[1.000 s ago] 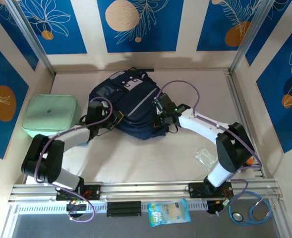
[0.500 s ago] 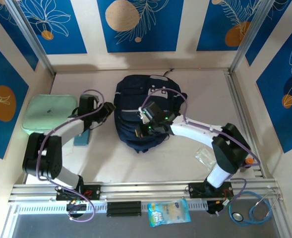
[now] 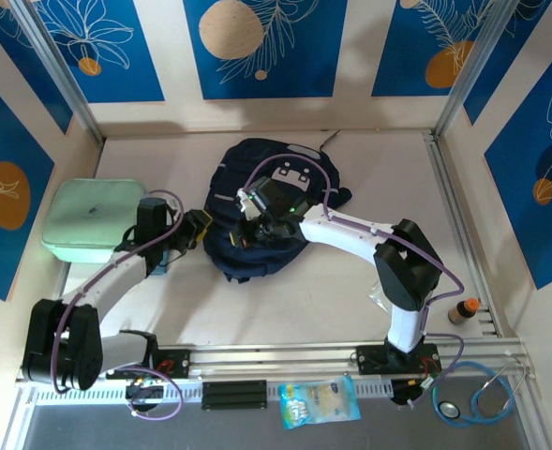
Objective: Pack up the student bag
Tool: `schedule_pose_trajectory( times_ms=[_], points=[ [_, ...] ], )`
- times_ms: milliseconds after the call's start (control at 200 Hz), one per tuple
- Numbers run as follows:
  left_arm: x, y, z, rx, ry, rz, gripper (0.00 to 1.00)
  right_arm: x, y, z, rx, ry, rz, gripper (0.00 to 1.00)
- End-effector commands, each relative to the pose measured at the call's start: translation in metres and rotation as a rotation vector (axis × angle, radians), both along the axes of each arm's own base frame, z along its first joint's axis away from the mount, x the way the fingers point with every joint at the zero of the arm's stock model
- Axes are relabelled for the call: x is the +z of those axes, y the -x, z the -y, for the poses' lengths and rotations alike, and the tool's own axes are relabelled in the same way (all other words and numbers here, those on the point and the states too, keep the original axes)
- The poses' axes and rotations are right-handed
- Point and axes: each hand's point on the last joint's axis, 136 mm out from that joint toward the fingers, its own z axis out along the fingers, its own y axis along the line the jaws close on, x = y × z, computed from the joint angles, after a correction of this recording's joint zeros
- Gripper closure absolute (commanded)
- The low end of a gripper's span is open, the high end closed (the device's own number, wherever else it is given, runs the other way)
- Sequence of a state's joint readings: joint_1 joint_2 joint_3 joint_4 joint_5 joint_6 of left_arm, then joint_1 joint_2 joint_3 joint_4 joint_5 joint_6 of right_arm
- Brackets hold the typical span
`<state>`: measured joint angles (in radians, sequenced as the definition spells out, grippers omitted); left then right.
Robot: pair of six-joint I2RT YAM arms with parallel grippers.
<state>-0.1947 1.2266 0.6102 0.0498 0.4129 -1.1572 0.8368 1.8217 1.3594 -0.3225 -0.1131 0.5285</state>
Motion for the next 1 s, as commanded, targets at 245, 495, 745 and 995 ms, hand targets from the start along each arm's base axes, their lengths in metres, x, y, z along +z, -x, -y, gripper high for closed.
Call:
schedule_pose_trajectory(
  times_ms=[245, 495, 745, 995],
  points=[
    [0.009, -0.016, 0.038, -0.052, 0.095, 0.021, 0.61, 0.021, 0.011, -0.019, 0.077, -0.085, 0.002, 1.00],
    [0.006, -0.026, 0.041, -0.056, 0.075, 0.033, 0.79, 0.006, 0.018, -0.009, 0.071, -0.013, 0.006, 1.00],
    [0.000, -0.031, 0.033, -0.048, 0.013, 0.038, 1.00, -0.035, 0.011, 0.064, -0.118, 0.282, 0.071, 1.00],
    [-0.003, -0.035, 0.026, -0.045, -0.020, 0.043, 1.00, -0.051, 0.017, 0.144, -0.295, 0.428, 0.096, 1.00]
  ],
)
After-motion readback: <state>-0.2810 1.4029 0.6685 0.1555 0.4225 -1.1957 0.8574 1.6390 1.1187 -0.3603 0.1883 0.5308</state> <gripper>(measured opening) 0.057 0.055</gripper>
